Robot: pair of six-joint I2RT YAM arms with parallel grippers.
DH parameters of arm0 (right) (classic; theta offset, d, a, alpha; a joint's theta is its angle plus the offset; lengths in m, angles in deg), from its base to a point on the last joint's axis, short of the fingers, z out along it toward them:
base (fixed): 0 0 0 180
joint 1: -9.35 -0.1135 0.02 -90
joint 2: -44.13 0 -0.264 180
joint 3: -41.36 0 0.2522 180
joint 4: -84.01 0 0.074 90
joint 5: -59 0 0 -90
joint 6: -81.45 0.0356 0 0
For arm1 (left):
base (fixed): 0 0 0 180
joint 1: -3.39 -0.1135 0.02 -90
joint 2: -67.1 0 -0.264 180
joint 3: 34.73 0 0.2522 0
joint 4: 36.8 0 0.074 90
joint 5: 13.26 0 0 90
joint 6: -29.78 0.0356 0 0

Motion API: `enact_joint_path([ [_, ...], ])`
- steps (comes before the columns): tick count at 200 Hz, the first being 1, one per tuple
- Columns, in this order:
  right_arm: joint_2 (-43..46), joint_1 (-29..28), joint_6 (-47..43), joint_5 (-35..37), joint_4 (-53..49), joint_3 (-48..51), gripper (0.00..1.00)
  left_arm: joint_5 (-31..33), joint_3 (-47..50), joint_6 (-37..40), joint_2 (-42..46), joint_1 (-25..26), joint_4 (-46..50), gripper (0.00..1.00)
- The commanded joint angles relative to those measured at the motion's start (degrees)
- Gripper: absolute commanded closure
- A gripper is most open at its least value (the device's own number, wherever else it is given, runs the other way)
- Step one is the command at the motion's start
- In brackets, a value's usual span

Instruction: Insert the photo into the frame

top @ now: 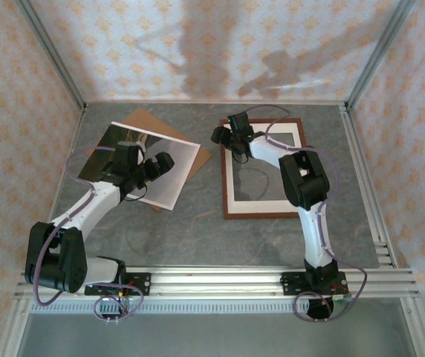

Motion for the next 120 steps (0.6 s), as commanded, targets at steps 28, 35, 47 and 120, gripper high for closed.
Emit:
enact_joint_path([
  [28,12.26,-3.30,-8.80,0.64,-4.95,6.14,0.19,8.46,-2.48,1.55,-3.86,0.10,-0.09,0.00],
  [35,13.08,-4.22,-9.31,0.14,-5.09,7.27,0.19,8.83,-3.55,1.55,-5.47,-0.03,-0.22,0.00],
  [47,14.45,-5.71,-10.13,-0.58,-5.14,9.10,0.19,9.00,-6.19,2.16,-8.54,-0.09,0.19,0.00],
  [120,19.95,-8.24,-10.91,3.32,-8.12,17.33,0.20,5.73,-19.15,6.84,-27.48,1.11,4.00,0.02],
])
